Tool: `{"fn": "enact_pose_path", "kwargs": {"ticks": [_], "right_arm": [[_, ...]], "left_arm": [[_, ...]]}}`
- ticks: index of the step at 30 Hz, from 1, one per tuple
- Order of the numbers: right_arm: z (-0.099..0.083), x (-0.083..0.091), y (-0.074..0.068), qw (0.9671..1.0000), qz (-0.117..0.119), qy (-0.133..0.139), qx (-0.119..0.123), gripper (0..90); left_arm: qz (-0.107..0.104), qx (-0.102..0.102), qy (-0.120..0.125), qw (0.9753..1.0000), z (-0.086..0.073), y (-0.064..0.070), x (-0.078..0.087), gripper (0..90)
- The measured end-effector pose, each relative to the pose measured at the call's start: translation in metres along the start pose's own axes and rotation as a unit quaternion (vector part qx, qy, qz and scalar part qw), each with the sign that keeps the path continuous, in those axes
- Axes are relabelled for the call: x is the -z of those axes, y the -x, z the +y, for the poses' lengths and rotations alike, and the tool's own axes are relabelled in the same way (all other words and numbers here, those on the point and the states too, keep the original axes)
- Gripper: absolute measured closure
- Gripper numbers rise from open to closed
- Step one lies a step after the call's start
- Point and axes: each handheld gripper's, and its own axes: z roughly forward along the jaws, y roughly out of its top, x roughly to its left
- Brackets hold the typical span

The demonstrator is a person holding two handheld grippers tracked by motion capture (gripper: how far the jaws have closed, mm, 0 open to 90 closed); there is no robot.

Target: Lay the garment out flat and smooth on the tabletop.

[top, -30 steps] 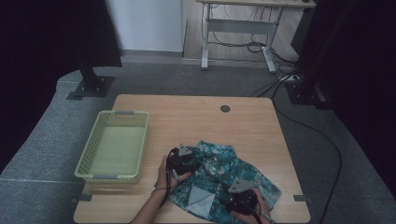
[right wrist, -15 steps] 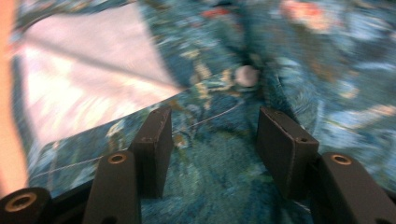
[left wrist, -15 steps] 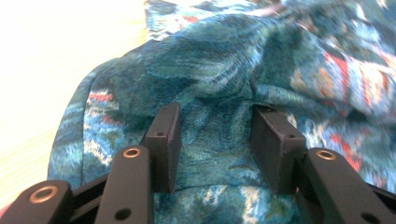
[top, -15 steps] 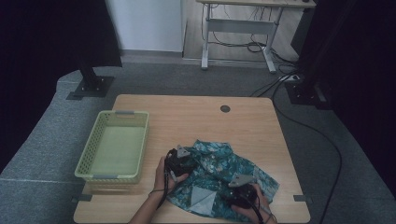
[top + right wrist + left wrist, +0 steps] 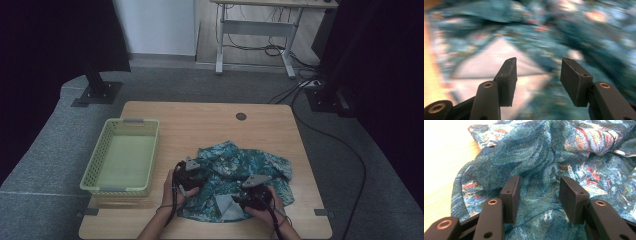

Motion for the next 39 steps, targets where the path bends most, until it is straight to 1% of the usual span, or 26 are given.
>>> {"fn": "enact_pose_path", "kwargs": {"ticks": [1,2,3,5,7,8,9,11,13,14,15,16,18,19,20,22,24,25,26,27,29,30,32,34,36,39], "right_arm": [[0.001,0.0,-0.007,1.0,0.005,0.0,0.008,46.8],[0.001,0.0,-0.007,1.0,0.005,0.0,0.008,46.8],[0.006,0.0,-0.026,0.9994,0.014,-0.003,0.03,46.7],[0.011,-0.002,-0.042,0.9988,0.026,-0.005,0.042,46.4],[0.014,-0.006,-0.054,0.9982,0.026,-0.01,0.054,46.2],[0.014,-0.006,-0.054,0.9982,0.026,-0.01,0.054,46.2],[0.016,-0.014,-0.062,0.9976,0.016,-0.024,0.064,46.3],[0.015,-0.02,-0.064,0.9972,0.001,-0.034,0.067,48.1],[0.014,-0.024,-0.063,0.9973,-0.006,-0.04,0.061,55.0],[0.014,-0.024,-0.063,0.9973,-0.006,-0.04,0.061,55.0],[0.012,-0.024,-0.062,0.9971,-0.015,-0.044,0.06,61.1],[0.011,-0.024,-0.062,0.9968,-0.02,-0.049,0.06,64.8],[0.01,-0.022,-0.06,0.9969,-0.02,-0.053,0.053,74.1],[0.01,-0.022,-0.06,0.9969,-0.02,-0.053,0.053,74.1],[0.009,-0.019,-0.059,0.9965,-0.021,-0.058,0.056,84.3],[0.007,-0.017,-0.059,0.9966,-0.022,-0.059,0.053,87.3],[0.003,-0.011,-0.057,0.9982,-0.021,-0.046,0.032,87.5],[0.003,-0.011,-0.057,0.9982,-0.021,-0.046,0.032,87.5],[-0.001,-0.007,-0.057,0.9988,-0.022,-0.039,0.018,87.4],[-0.01,0.002,-0.055,0.9993,-0.027,-0.026,-0.011,85.7],[-0.018,0.009,-0.055,0.9989,-0.031,-0.021,-0.028,84.1],[-0.023,0.013,-0.055,0.9987,-0.035,-0.021,-0.031,82.3],[-0.03,0.019,-0.057,0.9981,-0.046,-0.023,-0.034,74.9],[-0.035,0.024,-0.057,0.9976,-0.056,-0.026,-0.031,71.0],[-0.036,0.03,-0.057,0.9968,-0.072,-0.021,-0.028,63.9],[-0.034,0.04,-0.055,0.9943,-0.101,-0.004,-0.032,57.6]], "left_arm": [[0.003,-0.002,0.0,1.0,0.0,0.001,0.0,51.5],[0.003,-0.002,0.0,1.0,0.0,0.001,0.0,51.4],[0.008,-0.004,-0.001,1.0,0.0,0.003,-0.001,51.4],[0.01,-0.007,-0.001,0.9999,0.0,0.004,-0.001,51.3],[0.011,-0.008,-0.002,0.9999,0.001,0.004,-0.001,51.2],[0.011,-0.009,-0.002,0.9999,0.001,0.004,-0.001,51.2],[0.009,-0.008,-0.001,0.9999,0.0,0.003,-0.001,51.2],[0.007,-0.008,0.0,0.9999,0.0,0.003,-0.001,51.3],[0.007,-0.008,0.0,0.9999,0.0,0.002,0.0,51.4],[0.006,-0.007,0.001,1.0,0.0,0.002,-0.001,51.4],[0.005,-0.007,0.002,1.0,0.0,0.002,-0.001,51.4],[0.005,-0.007,0.001,1.0,0.0,0.002,0.0,51.4],[0.004,-0.006,0.001,1.0,0.0,0.001,0.0,51.4],[0.004,-0.006,0.001,1.0,0.0,0.001,0.0,51.4],[0.003,-0.005,0.001,1.0,0.0,0.001,0.0,51.4],[0.002,-0.005,0.001,1.0,0.0,0.001,0.0,51.4],[0.001,-0.005,0.002,1.0,0.0,0.0,0.0,51.4],[0.001,-0.005,0.002,1.0,0.0,0.0,0.0,51.4],[0.0,-0.004,0.003,1.0,-0.001,0.0,0.0,51.4],[-0.001,-0.004,0.003,1.0,-0.001,0.0,0.0,51.5],[-0.002,-0.003,0.003,1.0,-0.001,0.0,0.0,51.5],[-0.002,-0.002,0.004,1.0,-0.001,0.0,0.0,51.5],[-0.001,-0.004,0.004,1.0,-0.001,0.0,0.0,51.5],[0.0,-0.004,0.005,1.0,-0.001,0.0,0.0,51.5],[-0.001,-0.004,0.005,1.0,-0.001,0.0,0.0,51.5],[-0.001,-0.002,0.006,1.0,-0.001,0.0,0.0,51.5]]}}
